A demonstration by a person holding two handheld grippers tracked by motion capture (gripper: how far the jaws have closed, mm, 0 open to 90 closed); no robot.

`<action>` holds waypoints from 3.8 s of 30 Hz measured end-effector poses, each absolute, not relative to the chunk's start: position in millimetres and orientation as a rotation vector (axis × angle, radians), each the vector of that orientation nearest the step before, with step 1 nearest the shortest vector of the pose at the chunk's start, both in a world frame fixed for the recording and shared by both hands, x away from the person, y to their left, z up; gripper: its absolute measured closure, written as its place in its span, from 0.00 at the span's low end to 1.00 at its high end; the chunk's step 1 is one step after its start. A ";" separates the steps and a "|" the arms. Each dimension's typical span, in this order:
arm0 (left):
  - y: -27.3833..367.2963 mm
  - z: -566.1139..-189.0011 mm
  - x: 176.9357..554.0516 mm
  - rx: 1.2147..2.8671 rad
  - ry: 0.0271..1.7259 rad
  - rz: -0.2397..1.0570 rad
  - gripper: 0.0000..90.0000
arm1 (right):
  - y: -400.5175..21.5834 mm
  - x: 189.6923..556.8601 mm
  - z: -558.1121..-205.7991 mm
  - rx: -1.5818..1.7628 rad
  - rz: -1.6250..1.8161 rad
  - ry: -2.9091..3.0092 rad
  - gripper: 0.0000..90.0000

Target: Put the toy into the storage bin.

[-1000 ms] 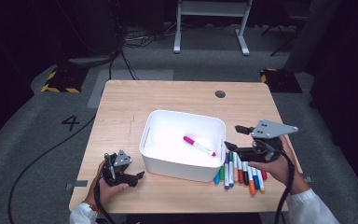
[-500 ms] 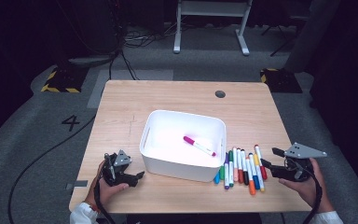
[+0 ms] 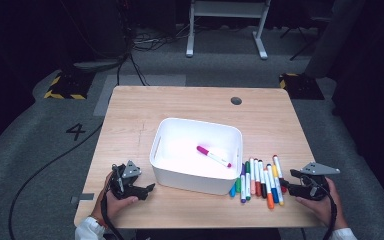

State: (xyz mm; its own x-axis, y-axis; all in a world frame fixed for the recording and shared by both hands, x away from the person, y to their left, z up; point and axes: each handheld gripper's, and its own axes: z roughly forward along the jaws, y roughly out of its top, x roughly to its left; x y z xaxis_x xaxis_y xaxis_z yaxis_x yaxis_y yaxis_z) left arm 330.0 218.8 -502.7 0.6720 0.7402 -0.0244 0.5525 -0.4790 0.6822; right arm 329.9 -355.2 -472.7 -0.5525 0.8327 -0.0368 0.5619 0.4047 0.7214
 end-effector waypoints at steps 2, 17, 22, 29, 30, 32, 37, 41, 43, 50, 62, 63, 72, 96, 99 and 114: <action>218.9 -502.7 330.0 2.210 0.991 0.360 0.17 | -355.0 330.9 -476.7 1.203 0.920 2.272 0.44; 218.8 -502.7 330.0 2.210 0.991 0.360 0.17 | -380.4 333.7 -490.0 1.364 0.890 2.208 0.68; 218.8 -502.7 330.0 2.210 0.991 0.360 0.17 | -379.4 333.4 -490.0 1.365 0.878 2.207 0.75; 218.8 -502.7 329.9 2.209 0.991 0.360 0.17 | -383.9 335.6 -490.9 1.352 0.888 2.199 0.83; 218.8 -502.7 329.9 2.209 0.991 0.360 0.17 | -383.9 335.6 -490.9 1.352 0.888 2.199 0.83; 218.8 -502.7 330.0 2.209 0.991 0.360 0.17 | -384.5 336.9 -492.4 1.347 0.904 2.188 0.83; 218.8 -502.7 330.0 2.209 0.991 0.359 0.17 | -387.5 338.1 -491.6 1.347 0.913 2.159 0.83; 218.8 -502.7 330.0 2.209 0.991 0.360 0.17 | -388.0 335.8 -483.9 1.322 0.957 2.155 0.83; 218.8 -502.7 330.0 2.210 0.991 0.360 0.17 | -387.7 334.5 -479.5 1.320 0.981 2.143 0.83; 218.8 -502.7 330.0 2.210 0.991 0.360 0.17 | -387.0 331.6 -465.1 1.264 1.024 2.123 0.83; 218.8 -502.7 330.0 2.210 0.991 0.360 0.17 | -373.2 327.7 -429.3 1.147 1.141 2.106 0.83; 218.8 -502.7 330.0 2.210 0.991 0.360 0.17 | -368.8 327.8 -421.8 1.122 1.170 2.112 0.83; 218.9 -502.7 330.0 2.210 0.990 0.360 0.17 | -346.6 331.3 -396.1 1.019 1.220 2.129 0.83; 218.9 -502.7 330.0 2.210 0.990 0.360 0.17 | -247.7 348.6 -334.0 0.700 1.306 2.267 0.83; 218.9 -502.7 330.0 2.210 0.990 0.360 0.17 | -237.6 350.5 -332.5 0.690 1.311 2.282 0.83; 218.9 -502.7 330.0 2.210 0.990 0.360 0.17 | -187.4 364.0 -337.3 0.599 1.279 2.413 0.83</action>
